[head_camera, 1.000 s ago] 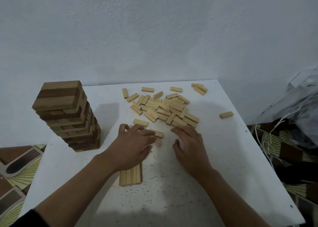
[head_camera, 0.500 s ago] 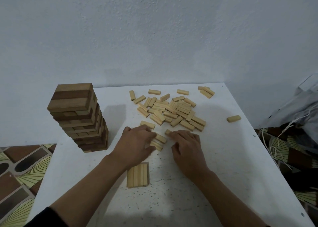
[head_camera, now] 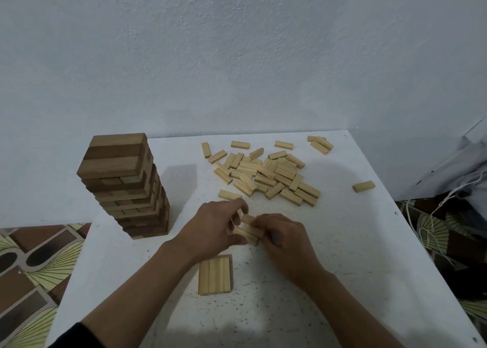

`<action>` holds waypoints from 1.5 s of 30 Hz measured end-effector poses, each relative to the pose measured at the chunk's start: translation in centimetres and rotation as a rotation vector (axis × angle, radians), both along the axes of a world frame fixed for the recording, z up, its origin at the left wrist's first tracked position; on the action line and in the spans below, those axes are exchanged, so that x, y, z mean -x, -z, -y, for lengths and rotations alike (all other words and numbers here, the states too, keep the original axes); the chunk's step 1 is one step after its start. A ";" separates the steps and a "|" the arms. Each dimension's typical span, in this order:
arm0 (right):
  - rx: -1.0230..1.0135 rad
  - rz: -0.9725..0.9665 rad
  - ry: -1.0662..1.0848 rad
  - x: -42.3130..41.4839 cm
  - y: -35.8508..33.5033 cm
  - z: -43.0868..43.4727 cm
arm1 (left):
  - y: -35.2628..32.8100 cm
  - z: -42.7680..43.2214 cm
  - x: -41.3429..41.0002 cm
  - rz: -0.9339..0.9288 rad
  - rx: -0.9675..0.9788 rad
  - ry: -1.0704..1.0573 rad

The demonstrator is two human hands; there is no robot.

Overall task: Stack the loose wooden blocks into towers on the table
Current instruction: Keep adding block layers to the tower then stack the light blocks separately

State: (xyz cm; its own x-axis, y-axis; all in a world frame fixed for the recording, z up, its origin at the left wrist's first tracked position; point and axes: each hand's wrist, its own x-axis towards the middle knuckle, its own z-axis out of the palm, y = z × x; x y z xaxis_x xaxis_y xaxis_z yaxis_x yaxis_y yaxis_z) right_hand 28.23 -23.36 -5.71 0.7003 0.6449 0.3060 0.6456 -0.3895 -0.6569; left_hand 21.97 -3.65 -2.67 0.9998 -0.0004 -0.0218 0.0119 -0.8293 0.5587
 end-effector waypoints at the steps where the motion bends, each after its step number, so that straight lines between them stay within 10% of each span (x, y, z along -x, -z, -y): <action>1: -0.009 -0.009 0.002 0.0 -0.1 0.1 | 0.0 0.1 0.0 -0.007 -0.058 0.000; 16: 0.165 -0.019 0.201 -0.6 0.4 4.9 | -1.2 6.6 -2.0 -0.133 -0.286 0.074; 24: 0.231 -0.005 0.326 0.5 1.3 9.8 | 0.5 13.3 -0.3 0.054 -0.083 0.029; 35: 0.665 0.006 0.137 2.0 0.5 13.3 | 4.5 15.7 5.1 0.035 -0.295 -0.099; 45: 0.623 0.038 0.146 2.0 1.0 13.2 | 5.7 15.2 4.8 0.100 -0.434 -0.054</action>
State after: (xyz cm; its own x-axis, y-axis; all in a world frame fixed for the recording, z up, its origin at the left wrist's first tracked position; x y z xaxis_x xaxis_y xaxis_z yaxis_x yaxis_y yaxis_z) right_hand 26.21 -36.51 -6.68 0.7907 0.6083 -0.0689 0.5751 -0.7767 -0.2569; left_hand 17.12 -18.81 -8.36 0.9953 0.0393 0.0883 0.0248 -0.9868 0.1600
